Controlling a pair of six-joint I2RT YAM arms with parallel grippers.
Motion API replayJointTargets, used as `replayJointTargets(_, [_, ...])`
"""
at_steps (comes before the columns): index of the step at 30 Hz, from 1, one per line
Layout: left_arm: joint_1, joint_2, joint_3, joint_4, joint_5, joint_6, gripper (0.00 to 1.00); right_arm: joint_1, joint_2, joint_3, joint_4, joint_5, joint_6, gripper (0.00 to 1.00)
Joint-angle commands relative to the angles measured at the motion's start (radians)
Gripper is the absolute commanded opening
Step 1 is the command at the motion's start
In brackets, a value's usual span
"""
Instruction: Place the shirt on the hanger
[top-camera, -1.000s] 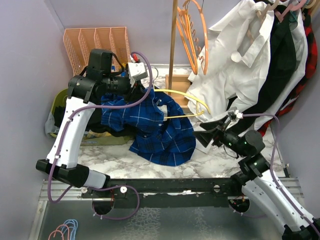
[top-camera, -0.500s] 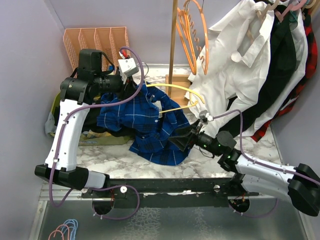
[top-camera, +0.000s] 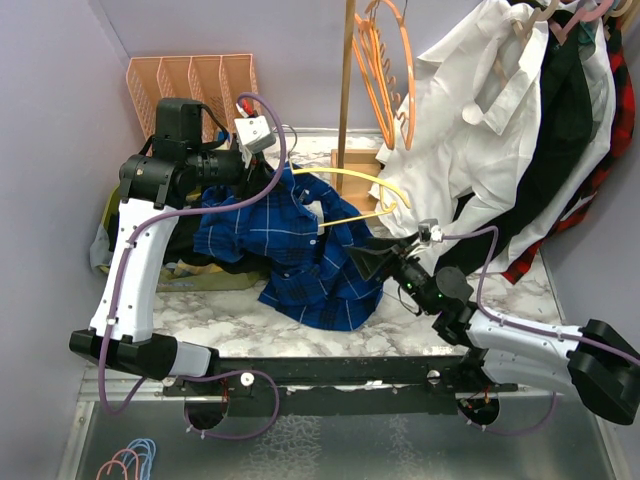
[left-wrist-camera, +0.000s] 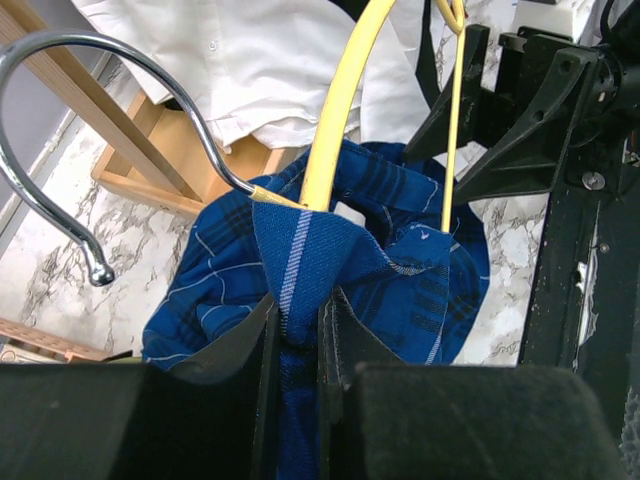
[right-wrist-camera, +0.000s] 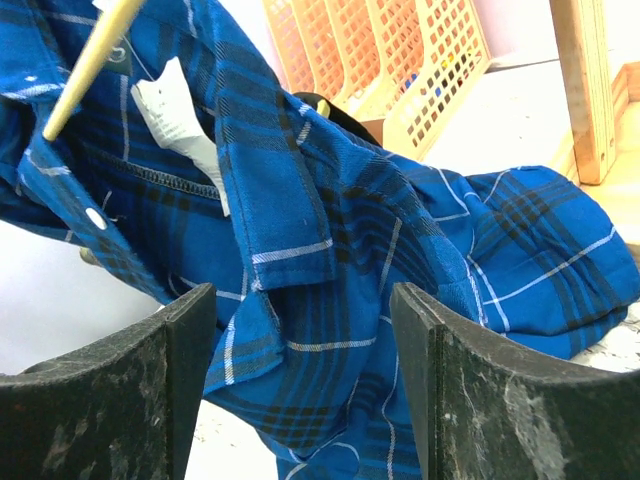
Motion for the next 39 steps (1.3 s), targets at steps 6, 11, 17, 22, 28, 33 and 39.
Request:
replayJointTargets(6, [0.005, -0.031, -0.009, 0.006, 0.051, 0.001, 0.0, 0.004, 0.123, 0.032, 0.103, -0.035, 0.036, 0.5])
replayJointTargets(11, [0.005, -0.045, -0.03, 0.006, 0.043, 0.005, 0.0, 0.004, 0.159, 0.043, 0.136, -0.03, 0.045, 0.03])
replayJointTargets(17, [-0.01, -0.014, 0.075, -0.118, -0.113, 0.152, 0.0, 0.004, 0.1, 0.041, 0.098, 0.078, 0.006, 0.01])
replayJointTargets(22, [-0.013, 0.021, 0.251, -0.237, -0.251, 0.301, 0.0, 0.003, -0.009, 0.008, -0.016, 0.187, -0.035, 0.01])
replayJointTargets(28, [-0.015, 0.02, 0.354, -0.333, -0.341, 0.496, 0.0, -0.025, -0.114, -0.019, -0.094, 0.225, -0.06, 0.01])
replayJointTargets(33, [-0.015, -0.012, 0.354, -0.388, -0.304, 0.615, 0.0, -0.102, -0.112, 0.049, -0.233, 0.144, -0.059, 0.01])
replayJointTargets(39, [-0.016, -0.03, 0.307, -0.295, -0.469, 0.633, 0.0, -0.194, -0.102, 0.142, -0.358, 0.048, -0.061, 0.01])
